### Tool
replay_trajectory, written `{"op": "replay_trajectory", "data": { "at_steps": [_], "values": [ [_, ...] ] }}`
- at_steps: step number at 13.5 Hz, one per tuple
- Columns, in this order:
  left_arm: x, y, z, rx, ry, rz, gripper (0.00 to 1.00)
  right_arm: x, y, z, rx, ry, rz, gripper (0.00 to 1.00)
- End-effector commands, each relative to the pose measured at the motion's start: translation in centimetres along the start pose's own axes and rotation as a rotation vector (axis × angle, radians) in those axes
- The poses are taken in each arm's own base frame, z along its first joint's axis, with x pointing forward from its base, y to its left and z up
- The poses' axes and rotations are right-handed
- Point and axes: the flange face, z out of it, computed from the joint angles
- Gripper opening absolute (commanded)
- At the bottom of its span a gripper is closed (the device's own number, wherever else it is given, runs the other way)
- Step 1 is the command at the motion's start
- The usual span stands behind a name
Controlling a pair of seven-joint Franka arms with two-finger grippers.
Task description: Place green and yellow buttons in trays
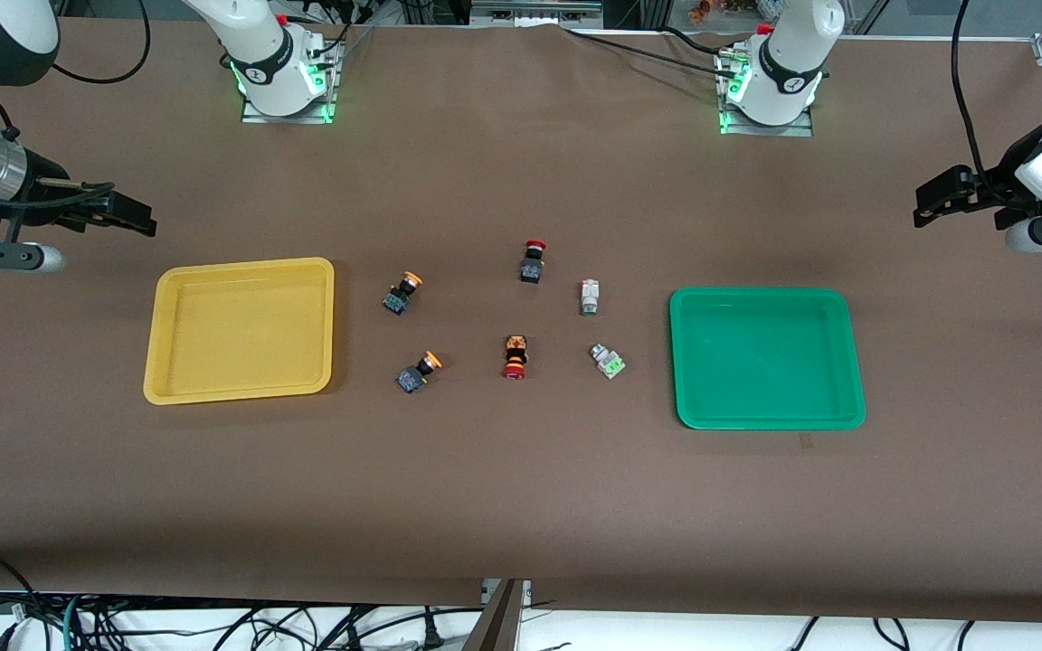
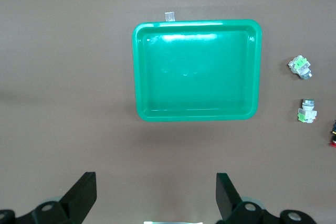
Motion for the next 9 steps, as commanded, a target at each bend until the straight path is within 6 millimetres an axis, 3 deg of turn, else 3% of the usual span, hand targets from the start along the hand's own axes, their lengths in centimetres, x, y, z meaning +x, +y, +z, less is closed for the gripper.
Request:
{"op": "replay_trajectory", "data": {
  "at_steps": [1, 4, 5, 6, 7, 8, 9],
  "values": [
    [0.1, -0.1, -0.7, -0.015, -0.005, 0.018, 1.0, -0.5, -0.2, 0.3, -0.019, 0.007, -0.031, 1.0],
    [0.2, 0.0, -0.3, -0.016, -0.013, 0.012, 1.0, -0.6, -0.4, 0.3, -0.02, -0.002, -0.034, 1.0],
    [0.7, 0.3, 0.7, -0.022, -0.033, 0.014, 1.0, -0.6, -0.4, 0.4, -0.021, -0.005, -0.033, 1.0],
    [1.7, 1.0, 3.5, -0.024, -0.118, 0.03, 1.0, -0.5, -0.7, 0.7, -0.022, -0.014, -0.037, 1.0],
    [3.0, 5.4, 7.2, -0.017, -0.211, 0.099, 1.0, 0.1, -1.2, 2.3, -0.025, -0.049, -0.029, 1.0],
    [4.4, 8.7, 9.3, -0.042, -0.206, 0.106, 1.0, 0.9, -1.5, 3.7, -0.021, -0.067, -0.03, 1.0],
    [5.4, 11.9, 10.7, -0.05, -0.174, 0.05, 1.0, 1.7, -3.3, 5.1, -0.021, -0.077, -0.051, 1.0]
  ]
}}
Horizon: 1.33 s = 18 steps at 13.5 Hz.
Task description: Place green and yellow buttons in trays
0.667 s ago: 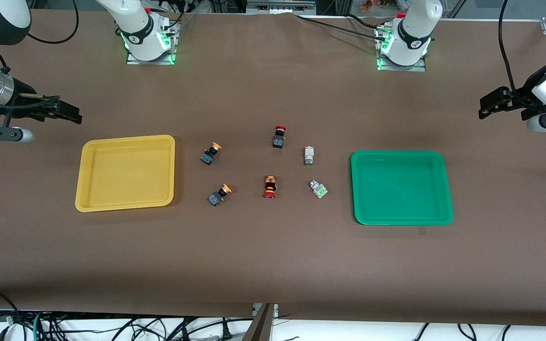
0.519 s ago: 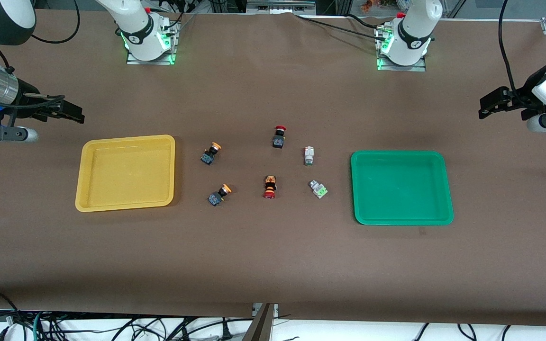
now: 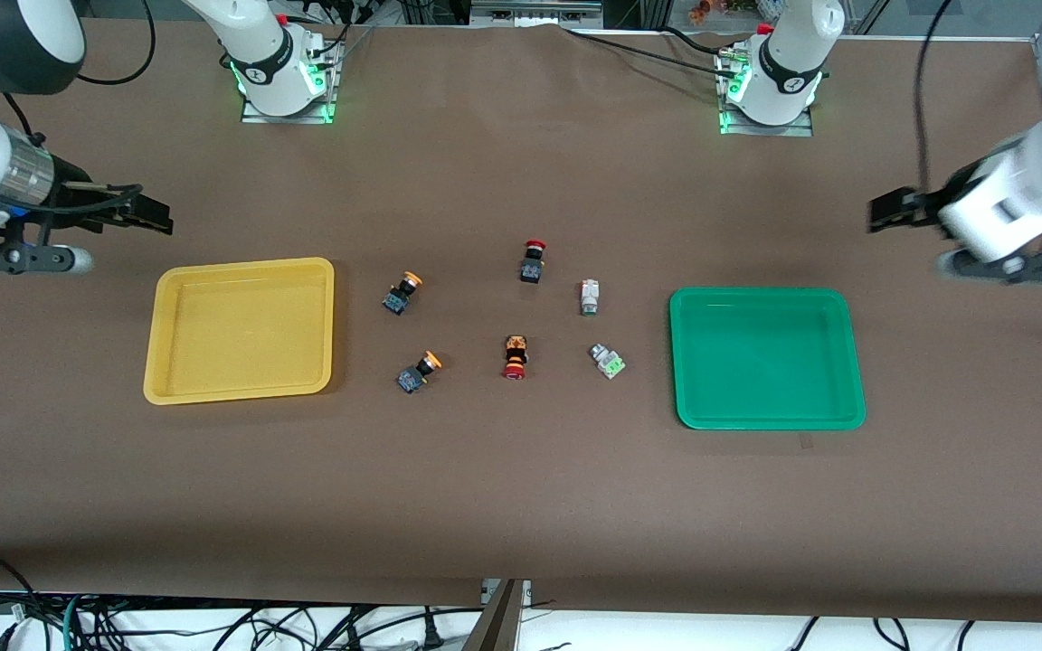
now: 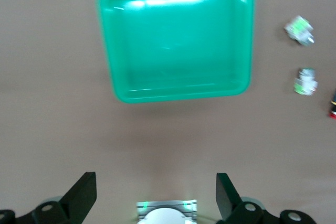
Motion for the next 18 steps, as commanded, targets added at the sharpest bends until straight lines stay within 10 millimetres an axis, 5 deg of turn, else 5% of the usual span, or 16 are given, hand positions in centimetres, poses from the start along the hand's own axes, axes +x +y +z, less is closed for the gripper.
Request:
{"op": "replay_trajectory", "data": {
  "at_steps": [1, 4, 6, 7, 11, 14, 15, 17, 18],
  "values": [
    [5.2, 7.7, 4.8, -0.03, 0.018, -0.128, 1.0, 3.0, -4.2, 4.6, -0.014, -0.03, 0.001, 1.0],
    [9.0, 14.2, 10.2, -0.063, 0.086, -0.464, 1.0, 7.6, -13.6, 11.3, -0.003, 0.029, 0.202, 1.0],
    [10.9, 20.6, 15.8, -0.082, 0.132, -0.61, 1.0, 11.2, -18.7, 15.2, 0.056, 0.022, 0.378, 1.0],
    [12.1, 22.2, 19.0, -0.087, 0.155, -0.66, 1.0, 12.9, -20.6, 16.7, 0.072, 0.023, 0.458, 1.0],
    [14.5, 25.1, 26.6, -0.097, 0.248, -0.744, 1.0, 16.0, -26.4, 23.2, 0.225, 0.107, 0.797, 1.0],
    [14.3, 27.9, 32.5, -0.08, 0.248, -0.712, 1.0, 16.7, -27.4, 25.7, 0.262, 0.139, 0.9, 1.0],
    [14.5, 27.9, 32.5, -0.094, 0.259, -0.712, 0.99, 16.5, -28.3, 26.5, 0.26, 0.146, 0.898, 1.0],
    [14.8, 27.7, 32.9, -0.097, 0.257, -0.715, 0.36, 15.8, -29.8, 29.1, 0.217, 0.158, 0.857, 1.0],
    [14.7, 27.9, 33.0, -0.094, 0.257, -0.71, 0.14, 15.6, -29.9, 29.5, 0.204, 0.153, 0.85, 1.0]
  ]
}}
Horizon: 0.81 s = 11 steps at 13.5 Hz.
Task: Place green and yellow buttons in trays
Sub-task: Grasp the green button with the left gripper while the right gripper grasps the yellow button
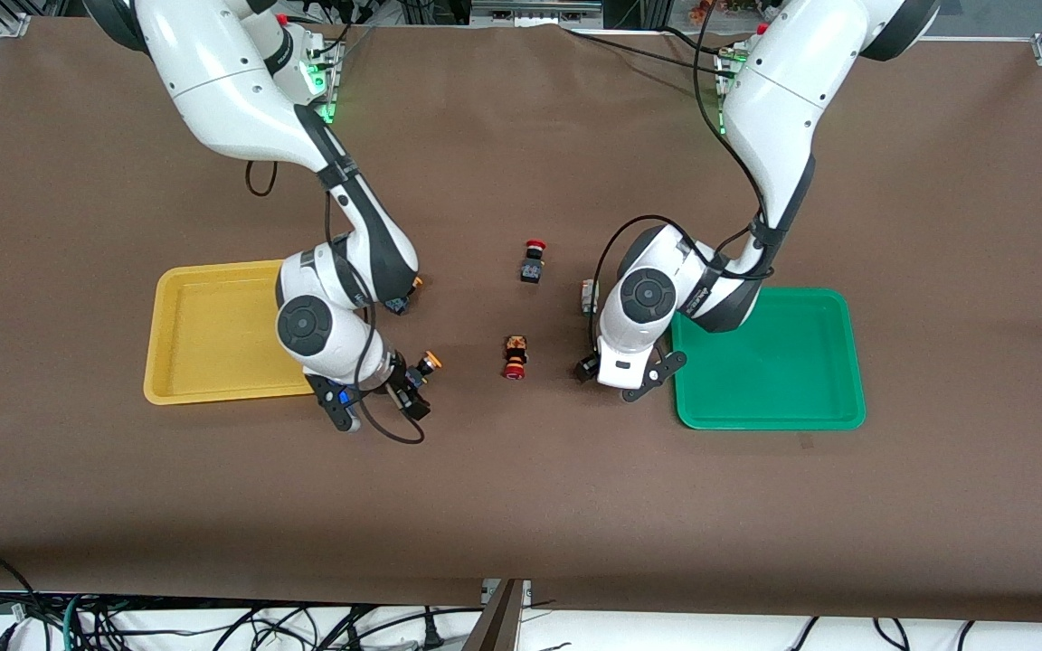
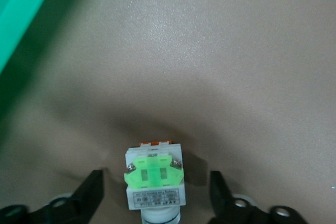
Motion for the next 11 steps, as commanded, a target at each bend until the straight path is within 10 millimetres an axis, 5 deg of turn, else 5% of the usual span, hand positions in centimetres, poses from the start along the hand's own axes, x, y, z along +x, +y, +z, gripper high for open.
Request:
{"op": "replay_trajectory", "data": {
  "at_steps": [1, 4, 6, 7, 8, 9, 11],
  "values": [
    [0.6, 0.5, -0.8, -0.005, 0.031, 0.005, 0.03, -0.7, -0.1, 1.3, -0.02, 0.024, -0.008, 1.0],
    [1.4, 0.1, -3.0, 0.029, 0.044, 0.027, 0.0, -0.7, 0.5, 1.9, -0.055, 0.017, -0.011, 1.0],
    [4.0, -1.2, -8.3, 0.131, 0.035, 0.127, 0.0, -0.7, 0.9, 2.6, -0.074, 0.026, -0.025, 0.98],
    [6.5, -2.6, -10.6, 0.181, 0.003, 0.186, 0.0, -0.7, 1.0, 2.7, -0.076, 0.028, -0.024, 0.72],
    [8.4, -4.4, -11.7, 0.222, -0.034, 0.256, 0.0, -0.6, 1.0, 2.7, -0.076, 0.027, -0.016, 0.25],
    [10.8, -6.5, -11.4, 0.244, -0.068, 0.334, 0.0, -0.2, 1.1, 2.6, -0.075, 0.027, -0.01, 0.0],
    [15.7, -10.9, -9.5, 0.257, -0.107, 0.461, 0.02, -0.4, 1.1, 2.5, -0.083, 0.037, -0.012, 0.0]
  ]
}}
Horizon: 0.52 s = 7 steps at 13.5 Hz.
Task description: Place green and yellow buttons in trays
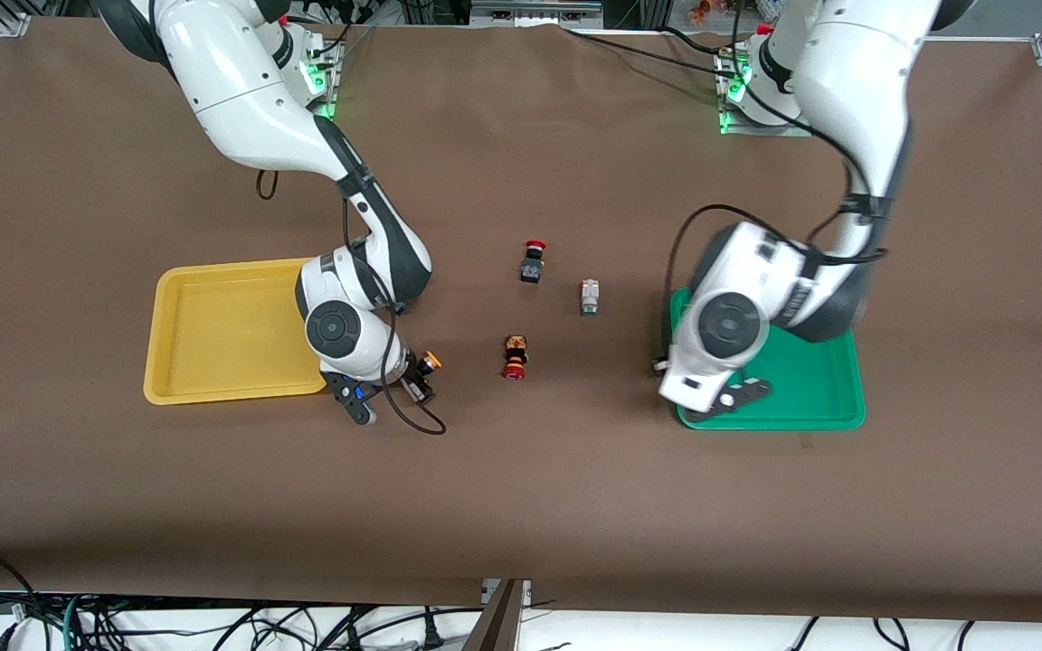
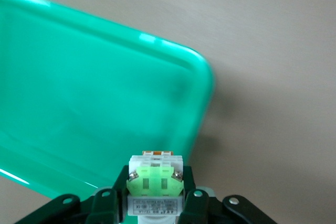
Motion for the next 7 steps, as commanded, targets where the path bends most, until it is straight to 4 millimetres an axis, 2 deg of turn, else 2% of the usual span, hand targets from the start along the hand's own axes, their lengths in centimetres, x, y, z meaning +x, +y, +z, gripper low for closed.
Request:
{"op": "replay_trajectory", "data": {
  "at_steps": [1, 2, 3, 4, 5, 6, 7],
  "values": [
    [2.6, -4.8, 5.0, 0.02, -0.013, 0.152, 0.02, 0.5, 0.4, -0.8, -0.041, 0.022, 0.007, 0.0],
    [2.0, -4.8, 7.8, 0.01, 0.014, 0.171, 0.06, 1.4, 0.7, -2.1, -0.07, 0.026, 0.006, 0.0],
    [1.5, -5.0, 9.9, -0.004, 0.053, 0.188, 0.22, 2.6, 1.3, -4.7, -0.095, 0.033, 0.005, 0.0],
    [1.5, -5.1, 10.0, -0.013, 0.062, 0.176, 0.99, 3.9, 2.2, -7.1, -0.134, 0.029, -0.015, 0.0],
    [1.4, -5.2, 8.7, -0.014, 0.069, 0.188, 1.0, 5.5, 3.8, -9.1, -0.197, 0.015, -0.044, 0.0],
    [0.9, -4.9, 6.3, -0.02, 0.07, 0.187, 1.0, 7.3, 5.6, -10.4, -0.264, -0.007, -0.078, 0.0],
    [-0.7, -3.1, 3.8, -0.017, 0.055, 0.206, 1.0, 9.5, 7.6, -10.9, -0.306, -0.017, -0.105, 0.0]
  ]
}}
